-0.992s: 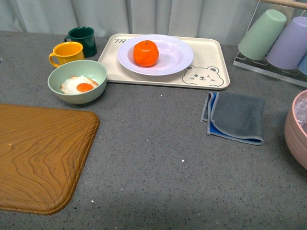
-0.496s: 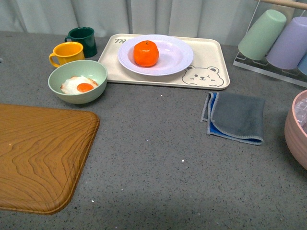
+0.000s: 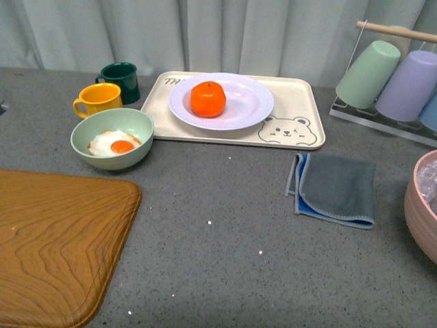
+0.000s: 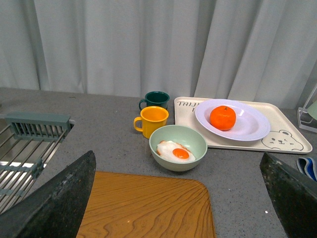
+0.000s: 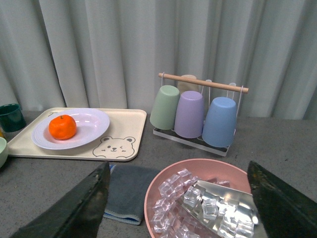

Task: Place orange and plate with both arms

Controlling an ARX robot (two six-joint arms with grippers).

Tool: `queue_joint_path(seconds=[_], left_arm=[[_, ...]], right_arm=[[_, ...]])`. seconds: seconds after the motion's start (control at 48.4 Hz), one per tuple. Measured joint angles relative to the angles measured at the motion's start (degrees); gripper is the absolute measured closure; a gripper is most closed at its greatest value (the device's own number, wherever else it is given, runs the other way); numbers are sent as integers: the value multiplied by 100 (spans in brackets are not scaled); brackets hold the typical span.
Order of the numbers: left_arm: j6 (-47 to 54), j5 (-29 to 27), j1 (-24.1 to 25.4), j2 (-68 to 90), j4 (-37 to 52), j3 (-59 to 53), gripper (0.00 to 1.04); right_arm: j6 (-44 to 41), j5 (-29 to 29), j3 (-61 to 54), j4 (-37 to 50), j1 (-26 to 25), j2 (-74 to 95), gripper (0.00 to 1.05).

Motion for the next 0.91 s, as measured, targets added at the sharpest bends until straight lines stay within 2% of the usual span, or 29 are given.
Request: queue_joint_path(seconds=[0.062,0.083,0.124,0.909], left_arm=[[0,0,0,0,0,0,7],[0,0,0,0,0,0,7],[0,0,0,0,0,0,7],[0,0,0,0,0,0,7]], right_arm=[[2,0,0,0,0,-2,8],[9,0,0,0,0,0,8],[4,0,0,0,0,-2,10],[4,0,0,0,0,0,9]])
